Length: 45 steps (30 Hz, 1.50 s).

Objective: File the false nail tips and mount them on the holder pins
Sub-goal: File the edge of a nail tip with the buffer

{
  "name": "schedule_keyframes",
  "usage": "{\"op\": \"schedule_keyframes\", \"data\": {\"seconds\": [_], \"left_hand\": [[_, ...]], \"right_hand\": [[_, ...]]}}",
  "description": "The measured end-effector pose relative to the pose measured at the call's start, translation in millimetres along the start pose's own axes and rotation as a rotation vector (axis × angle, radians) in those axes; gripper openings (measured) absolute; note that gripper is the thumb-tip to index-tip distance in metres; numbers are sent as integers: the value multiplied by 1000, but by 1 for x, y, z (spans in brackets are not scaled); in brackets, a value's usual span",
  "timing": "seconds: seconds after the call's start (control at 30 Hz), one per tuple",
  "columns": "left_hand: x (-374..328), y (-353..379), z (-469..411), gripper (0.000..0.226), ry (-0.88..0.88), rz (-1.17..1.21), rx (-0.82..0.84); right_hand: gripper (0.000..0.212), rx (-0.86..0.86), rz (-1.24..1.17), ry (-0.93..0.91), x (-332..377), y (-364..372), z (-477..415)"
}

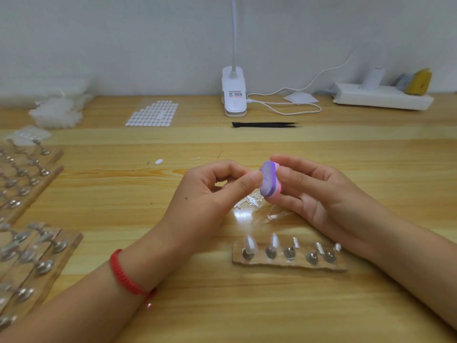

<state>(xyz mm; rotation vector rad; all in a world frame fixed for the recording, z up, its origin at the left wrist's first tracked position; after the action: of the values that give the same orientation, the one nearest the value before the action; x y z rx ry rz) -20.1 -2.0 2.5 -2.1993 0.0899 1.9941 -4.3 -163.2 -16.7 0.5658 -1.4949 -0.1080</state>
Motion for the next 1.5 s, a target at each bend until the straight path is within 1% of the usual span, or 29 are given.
{"op": "schedule_keyframes", "data": {"seconds": [0.33,0.63,0.73,0.83,0.97,1.1,1.23,1.37,1.47,1.5], "left_hand": [[1,-2,0,14,0,1,-32],[3,-4,-1,18,-4,-6,-72],[4,-5,-1,24,-7,-6,-103],[4,-4,-1,19,-13,-6,-77],[6,-6,-3,19,-13,1,-86],[6,-5,-3,19,-16,27,-83],[7,-7,-4,26,-21,11,-123],[5,-7,-5,30,-15,-15,-144],[5,-7,-4,33,-9,-17,-159],[5,-7,-4,33,-12,-7,-159]], "right_hand": [[19,18,70,-18,0,3,1],[21,50,116,-16,0,6,3],[21,40,75,-7,1,5,2],[19,-7,19,-14,1,3,1],[21,39,51,-10,1,4,1],[22,7,18,-23,-1,0,0],[21,33,63,-19,-1,4,1],[18,-31,-4,-27,0,3,0],[24,19,59,-23,1,6,1],[25,8,47,-27,1,5,1]]}}
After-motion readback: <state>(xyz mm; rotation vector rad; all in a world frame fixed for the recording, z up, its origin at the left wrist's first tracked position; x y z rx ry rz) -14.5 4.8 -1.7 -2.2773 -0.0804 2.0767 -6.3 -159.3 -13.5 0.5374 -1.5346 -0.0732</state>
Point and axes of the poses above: each hand's wrist, its own z-axis away from the middle knuckle, its own y-axis out of the palm, x = y × z, the point moved 3 cm from there along -z, towards the middle knuckle, and after that the axes turned 7 degrees about -y, right-handed, at the moved point
